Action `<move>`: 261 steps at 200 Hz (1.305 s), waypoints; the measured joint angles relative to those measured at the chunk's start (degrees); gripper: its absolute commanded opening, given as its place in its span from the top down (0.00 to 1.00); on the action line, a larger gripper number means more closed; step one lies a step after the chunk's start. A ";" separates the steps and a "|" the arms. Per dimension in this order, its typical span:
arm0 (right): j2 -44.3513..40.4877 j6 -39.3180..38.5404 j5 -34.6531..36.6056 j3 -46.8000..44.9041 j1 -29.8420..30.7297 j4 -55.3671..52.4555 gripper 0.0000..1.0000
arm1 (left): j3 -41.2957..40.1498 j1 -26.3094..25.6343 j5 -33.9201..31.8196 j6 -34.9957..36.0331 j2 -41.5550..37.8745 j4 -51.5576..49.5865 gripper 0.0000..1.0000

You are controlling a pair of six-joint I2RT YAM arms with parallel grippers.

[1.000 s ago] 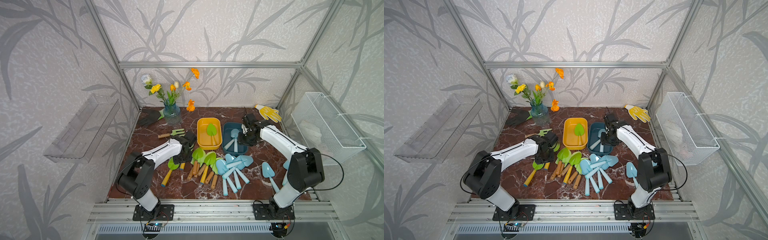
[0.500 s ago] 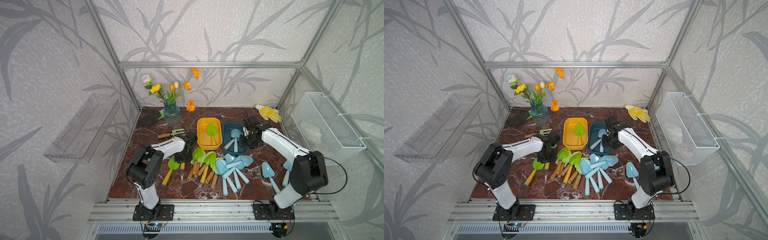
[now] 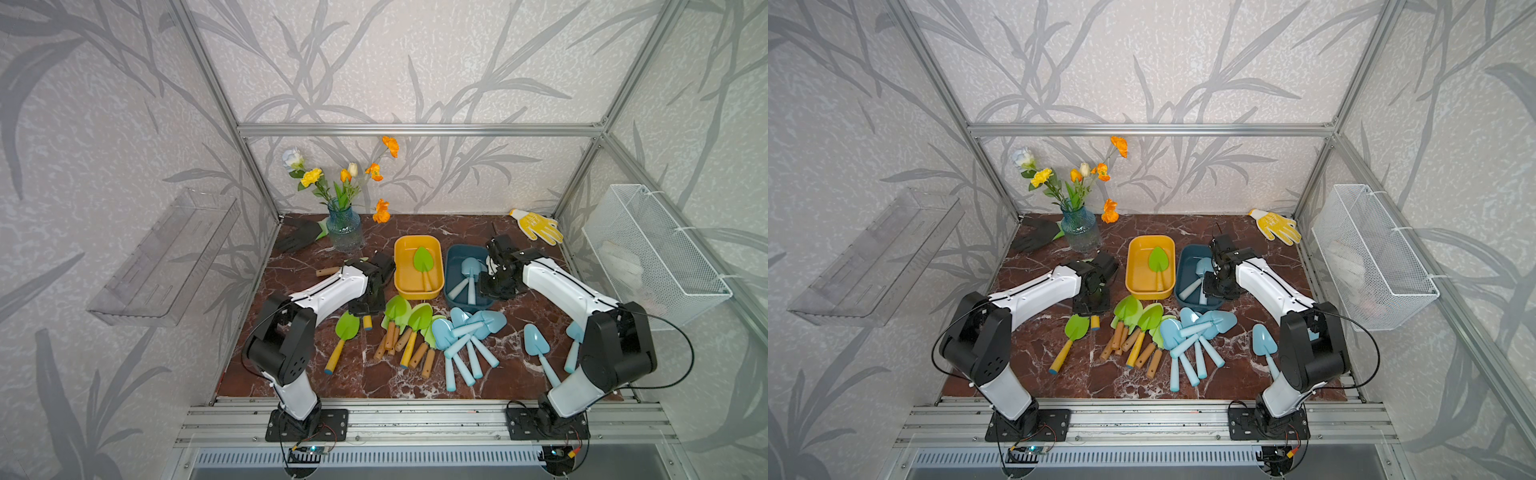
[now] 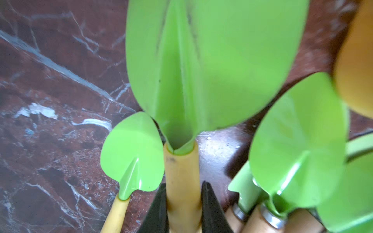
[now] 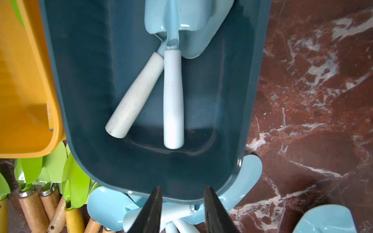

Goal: Sort the small shovels by color and place them into the storage box
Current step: Pick up the shovel from the center of the board, then place the shovel in the storage box.

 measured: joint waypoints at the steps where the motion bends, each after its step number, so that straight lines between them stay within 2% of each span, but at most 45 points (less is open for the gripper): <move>1: -0.02 0.00 0.00 -0.02 0.00 0.00 0.63 | 0.37 0.00 0.02 0.09 -0.13 -0.09 1.00; 27: -1.49 0.13 0.07 -0.92 0.00 0.04 0.63 | 7.76 -0.13 2.78 1.33 -0.24 -1.25 1.00; 48: -3.45 0.13 0.48 -2.05 0.00 0.00 0.63 | 15.19 -0.63 5.92 2.16 2.93 -1.97 1.00; 105: -9.33 0.48 1.88 -6.45 0.00 -0.33 0.63 | 36.26 -3.32 10.38 4.76 22.97 -3.17 1.00; 162: -15.47 1.68 3.30 -10.60 0.00 -1.97 0.63 | 46.88 -3.82 12.70 5.22 35.98 -4.63 0.95; 187: -16.94 2.08 4.02 -12.04 -0.04 -2.40 0.64 | 50.38 -3.82 13.55 5.16 39.26 -5.18 0.84; 215: -18.25 3.34 4.85 -14.21 -0.66 -3.28 0.63 | 52.57 -3.80 14.43 4.94 41.22 -5.90 0.62; 245: -19.67 5.51 6.43 -16.35 -2.62 -5.27 0.58 | 53.72 -3.93 14.86 4.55 41.29 -6.14 0.55; 261: -20.76 6.21 6.99 -17.51 -5.11 -6.47 0.52 | 53.94 -4.11 14.97 4.35 41.05 -6.19 0.52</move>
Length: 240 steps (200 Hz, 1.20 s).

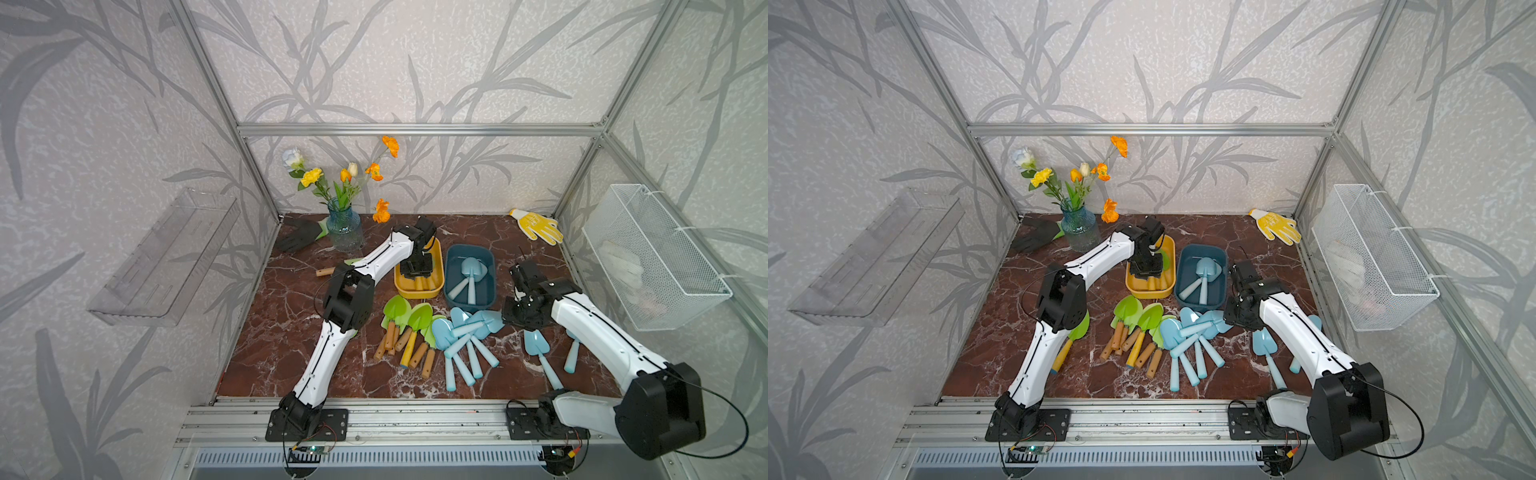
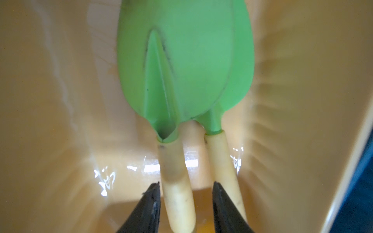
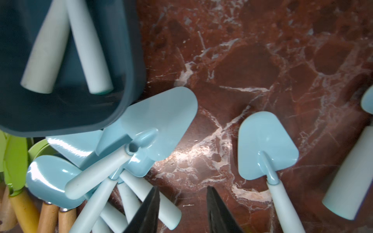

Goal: Sort the small shovels by color and place them into the storage box
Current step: Place the shovel in the storage box, then pick up the shovel from the center of the board.

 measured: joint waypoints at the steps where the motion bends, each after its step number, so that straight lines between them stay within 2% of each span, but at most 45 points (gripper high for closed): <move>1: -0.04 -0.02 0.00 -0.04 -0.13 -0.04 0.51 | 0.00 -0.02 0.02 -0.02 -0.04 0.00 0.52; 23: -2.05 0.42 1.01 -2.40 -5.29 -2.05 0.33 | -0.04 -0.50 0.04 -0.26 -1.20 -0.48 0.50; 46: -4.17 1.01 1.16 -5.97 -11.72 -3.28 0.23 | -3.17 -1.07 0.00 -0.76 -5.57 0.39 0.49; 93: -3.48 4.20 -0.98 -12.41 -19.34 -2.91 0.23 | -17.75 -1.44 0.02 -2.82 -20.98 5.44 0.48; 134: 1.07 5.25 -2.99 -15.21 -21.29 -0.15 0.25 | -28.61 -1.46 0.09 -3.80 -25.00 9.31 0.48; 168: 4.55 4.46 -7.89 -16.68 -20.85 3.87 0.32 | -35.41 -1.46 0.20 -5.01 -26.88 11.06 0.48; 190: 4.59 4.92 -8.79 -16.65 -19.10 4.24 0.42 | -37.86 -1.44 0.31 -5.95 -28.70 11.89 0.48; 211: 4.59 5.81 -9.92 -16.65 -17.35 4.87 0.58 | -39.01 -1.44 0.33 -6.45 -29.03 12.57 0.48; 240: 4.72 7.02 -11.43 -16.65 -16.57 6.08 0.87 | -40.30 -1.44 0.28 -6.88 -29.49 12.92 0.48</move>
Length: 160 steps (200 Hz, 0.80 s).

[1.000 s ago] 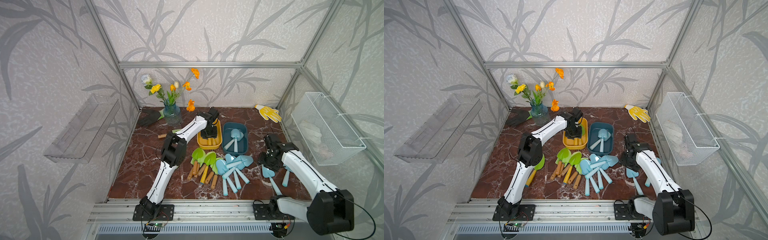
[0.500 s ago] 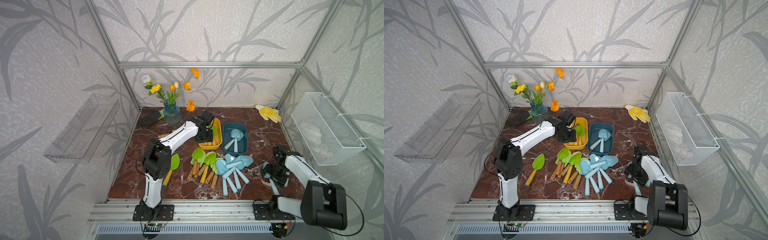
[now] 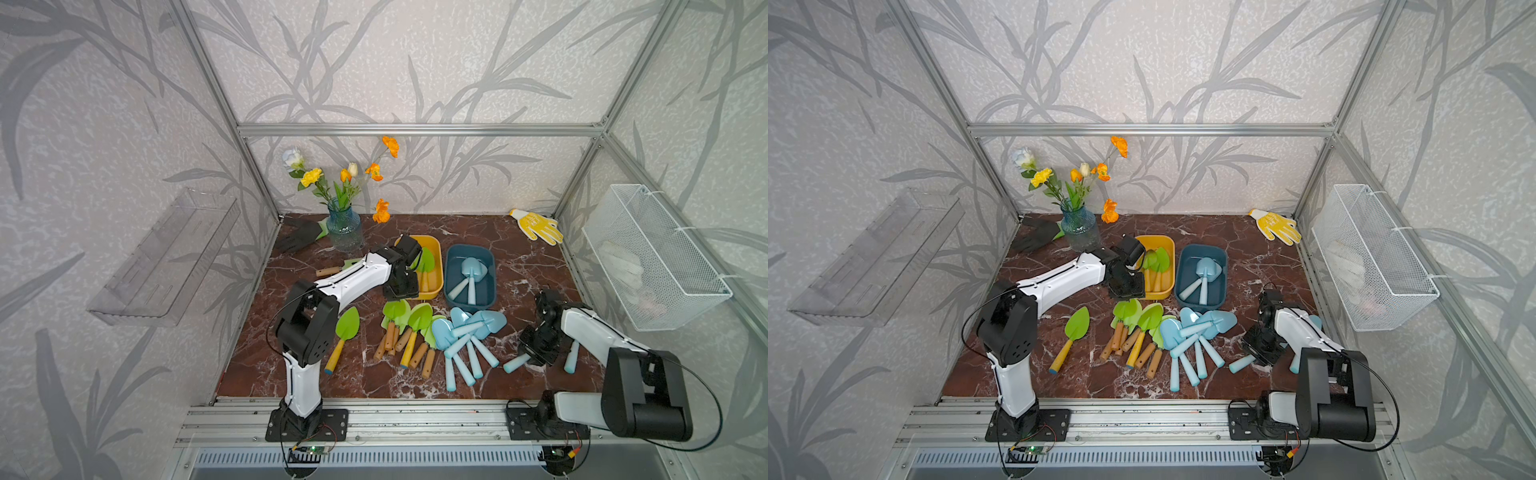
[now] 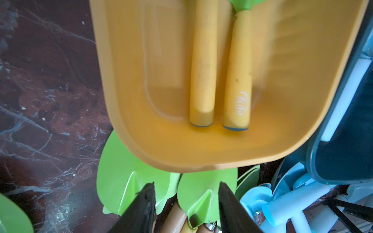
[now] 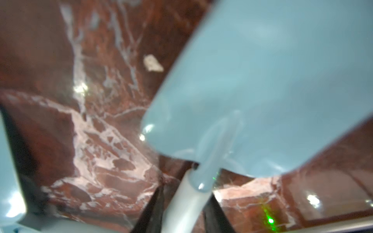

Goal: Sort the small shovels by color and place them into the storage box
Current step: Pick up the shovel from the center of the board.

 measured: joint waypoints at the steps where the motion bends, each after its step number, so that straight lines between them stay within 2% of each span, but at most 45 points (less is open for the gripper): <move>1: 0.02 0.46 -0.02 0.02 0.02 0.02 0.88 | -0.04 0.00 0.00 0.02 -0.04 0.04 0.48; 22: -0.02 0.61 -0.22 0.13 1.25 0.44 0.97 | -0.55 0.00 -0.02 0.02 -0.83 0.26 0.48; 58: -0.26 0.39 1.31 3.58 5.07 -1.01 0.97 | -0.57 -0.15 -0.44 0.24 -3.43 0.31 0.48; 111: 1.01 -1.81 5.62 24.50 14.23 -3.72 0.96 | -0.63 -0.35 -2.45 0.24 -7.74 0.26 0.48; 160: 14.43 -6.69 6.16 41.59 19.43 -4.11 0.95 | -6.95 -0.35 -6.16 -0.09 -14.01 0.04 0.48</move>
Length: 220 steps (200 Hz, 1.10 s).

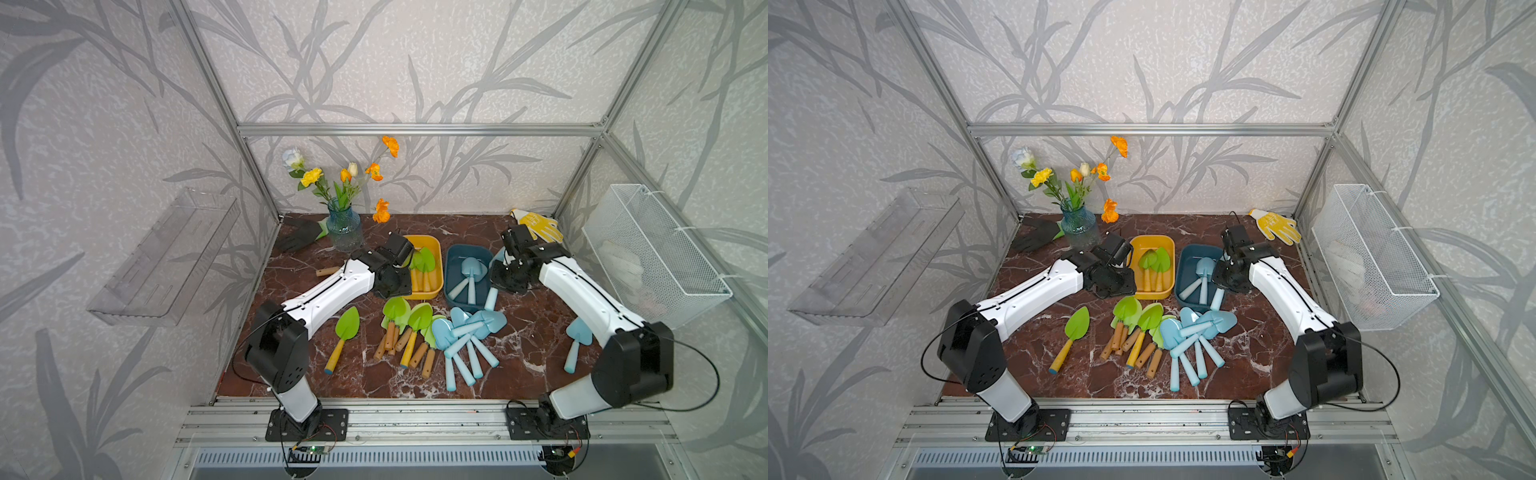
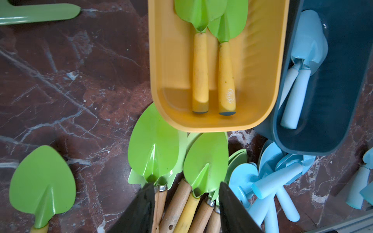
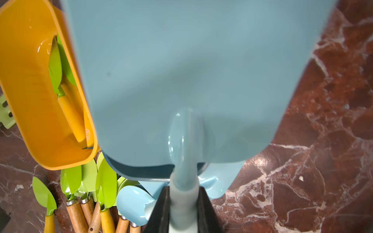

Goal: Sort the small shovels by color and place them into the storage box
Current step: Pick up the shovel from the center of the board, then place the shovel in the storage box.

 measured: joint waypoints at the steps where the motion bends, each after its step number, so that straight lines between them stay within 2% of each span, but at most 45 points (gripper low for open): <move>1: 0.48 -0.15 0.00 0.39 0.09 -0.02 0.95 | -0.11 0.00 -0.04 0.00 -0.04 0.00 0.48; 62: 17.81 -3.98 -1.18 10.54 1.07 0.66 0.95 | -4.59 0.55 -4.76 -0.81 -3.65 -2.38 0.46; 146: 26.69 -4.94 -3.43 13.57 1.84 2.23 0.92 | -12.28 2.73 -9.42 -2.80 -10.27 -6.27 0.45; 167: 27.04 -5.09 -3.41 13.97 1.97 2.12 0.85 | -14.49 3.10 -10.80 -3.08 -11.69 -7.63 0.42; 196: 27.06 -5.86 -2.84 14.05 1.99 1.81 0.62 | -17.57 3.30 -12.00 -4.07 -14.01 -9.55 0.34; 220: 27.04 -6.69 -1.07 14.05 1.99 1.16 0.54 | -20.06 3.45 -12.76 -4.92 -16.48 -10.99 0.31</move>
